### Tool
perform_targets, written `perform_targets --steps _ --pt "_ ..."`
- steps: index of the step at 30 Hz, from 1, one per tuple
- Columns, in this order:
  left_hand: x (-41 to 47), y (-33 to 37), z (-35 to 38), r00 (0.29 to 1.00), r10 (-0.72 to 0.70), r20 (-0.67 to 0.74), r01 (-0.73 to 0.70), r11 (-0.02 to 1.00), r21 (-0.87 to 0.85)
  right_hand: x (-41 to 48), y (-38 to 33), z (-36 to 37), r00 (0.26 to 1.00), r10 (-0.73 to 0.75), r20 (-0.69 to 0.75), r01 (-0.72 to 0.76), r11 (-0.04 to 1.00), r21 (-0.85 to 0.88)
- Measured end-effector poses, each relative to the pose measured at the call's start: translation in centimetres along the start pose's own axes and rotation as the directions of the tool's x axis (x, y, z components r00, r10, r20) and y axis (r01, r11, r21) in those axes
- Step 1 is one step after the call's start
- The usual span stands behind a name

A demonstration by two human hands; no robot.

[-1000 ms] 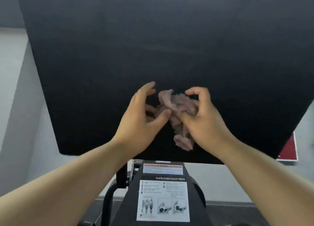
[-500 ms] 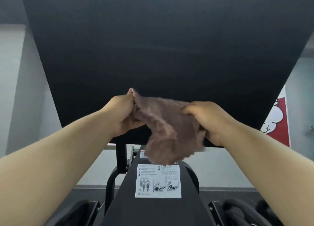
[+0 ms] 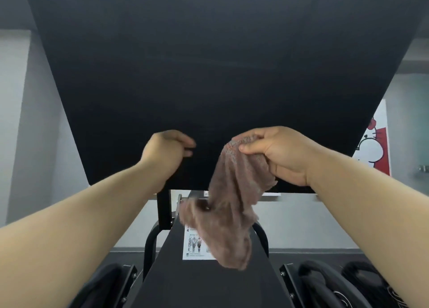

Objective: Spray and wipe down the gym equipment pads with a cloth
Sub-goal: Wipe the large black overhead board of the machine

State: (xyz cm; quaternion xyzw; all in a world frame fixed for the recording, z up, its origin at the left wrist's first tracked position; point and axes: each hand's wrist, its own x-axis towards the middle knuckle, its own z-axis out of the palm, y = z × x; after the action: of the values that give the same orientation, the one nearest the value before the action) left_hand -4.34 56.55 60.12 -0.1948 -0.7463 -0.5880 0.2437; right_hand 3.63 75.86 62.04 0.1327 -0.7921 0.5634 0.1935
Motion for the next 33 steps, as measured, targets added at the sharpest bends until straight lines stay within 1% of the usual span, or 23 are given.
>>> perform_targets --steps 1,2,3,4,5,6,9,11,12,13,14,16,18,19,20,22,24,25,26,27,30,31,33 --pt "-0.6 0.0 0.7 0.991 0.005 0.135 0.013 0.992 -0.127 0.1 -0.4 0.1 0.999 -0.024 -0.033 0.022 0.998 -0.06" --pt "-1.5 0.0 1.5 0.955 -0.003 0.297 0.066 0.977 -0.203 0.2 -0.8 0.2 0.997 -0.049 -0.057 0.042 0.992 -0.118" --pt "-2.2 -0.1 2.2 0.895 -0.011 0.447 0.099 0.98 -0.175 0.3 -1.2 0.3 0.995 -0.076 -0.066 0.064 0.985 -0.161" --pt "-2.7 -0.8 3.0 0.837 -0.014 0.547 0.092 0.989 -0.116 0.3 -1.6 0.5 0.993 -0.095 -0.065 0.082 0.979 -0.187" --pt "-3.0 -1.5 3.9 0.804 -0.015 0.595 0.073 0.995 -0.073 0.2 -2.0 0.6 0.992 -0.113 -0.063 0.096 0.972 -0.216" --pt "-3.1 -2.1 4.7 0.797 -0.019 0.604 0.066 0.996 -0.056 0.1 -2.3 0.7 0.988 -0.133 -0.073 0.11 0.96 -0.259" --pt "-2.5 -2.8 5.5 0.813 -0.076 0.577 0.091 0.996 0.003 0.4 -2.7 0.2 0.967 -0.216 -0.132 0.138 0.889 -0.436" --pt "-1.6 -2.6 4.3 0.759 -0.148 0.634 0.122 0.989 0.084 0.9 -2.5 -0.7 0.951 -0.229 -0.207 0.089 0.845 -0.528" --pt "-1.1 -2.5 3.5 0.73 -0.184 0.658 0.123 0.983 0.138 1.0 -2.3 -1.5 0.942 -0.217 -0.256 0.046 0.84 -0.541" --pt "-0.6 -2.3 2.5 0.722 -0.22 0.656 0.121 0.974 0.192 1.1 -2.0 -2.2 0.932 -0.2 -0.302 0.008 0.845 -0.535" --pt "-0.2 -2.3 1.8 0.74 -0.253 0.624 0.128 0.963 0.239 1.1 -1.7 -2.8 0.921 -0.185 -0.344 -0.025 0.85 -0.526" --pt "0.6 -2.4 1.0 0.799 -0.329 0.503 0.217 0.938 0.269 0.9 -0.8 -3.1 0.907 -0.167 -0.386 -0.062 0.854 -0.516" --pt "0.7 -2.1 1.0 0.805 -0.401 0.437 0.352 0.916 0.192 0.6 0.4 -1.8 0.919 -0.148 -0.365 -0.054 0.871 -0.489" --pt "0.8 -1.7 1.3 0.789 -0.416 0.451 0.406 0.905 0.125 0.5 1.0 -0.8 0.936 -0.145 -0.321 -0.021 0.887 -0.461" --pt "0.8 -1.3 1.6 0.777 -0.403 0.484 0.444 0.895 0.033 0.4 1.7 0.3 0.958 -0.14 -0.252 0.023 0.908 -0.417" --pt "0.9 -0.3 2.1 0.783 -0.299 0.545 0.459 0.87 -0.182 0.1 2.8 2.4 0.993 -0.094 -0.075 0.069 0.957 -0.282" --pt "0.7 0.2 2.1 0.778 -0.175 0.603 0.413 0.866 -0.282 -0.2 3.7 3.5 0.998 -0.056 0.039 0.06 0.993 -0.104" --pt "0.6 0.2 1.9 0.763 -0.115 0.636 0.371 0.884 -0.285 0.0 4.2 3.7 0.997 -0.065 0.034 0.066 0.997 -0.032" --pt "0.4 0.2 1.6 0.76 -0.075 0.646 0.32 0.907 -0.272 0.3 4.7 3.6 0.996 -0.082 -0.019 0.082 0.997 -0.007" --pt "0.4 0.1 1.2 0.78 -0.045 0.624 0.253 0.935 -0.249 0.7 5.1 3.5 0.99 -0.097 -0.103 0.097 0.995 -0.005" --pt "0.6 -0.1 0.5 0.897 0.055 0.439 0.013 0.988 -0.151 2.0 5.5 2.9 0.943 -0.09 -0.322 0.117 0.991 0.067" --pt "0.9 -0.3 0.2 0.926 0.093 0.366 -0.066 0.994 -0.085 2.5 5.5 2.8 0.918 -0.1 -0.385 0.133 0.989 0.059" --pt "1.9 -1.3 -0.4 0.959 0.206 0.195 -0.235 0.962 0.141 3.5 5.4 3.2 0.867 -0.179 -0.466 0.202 0.979 0.0"
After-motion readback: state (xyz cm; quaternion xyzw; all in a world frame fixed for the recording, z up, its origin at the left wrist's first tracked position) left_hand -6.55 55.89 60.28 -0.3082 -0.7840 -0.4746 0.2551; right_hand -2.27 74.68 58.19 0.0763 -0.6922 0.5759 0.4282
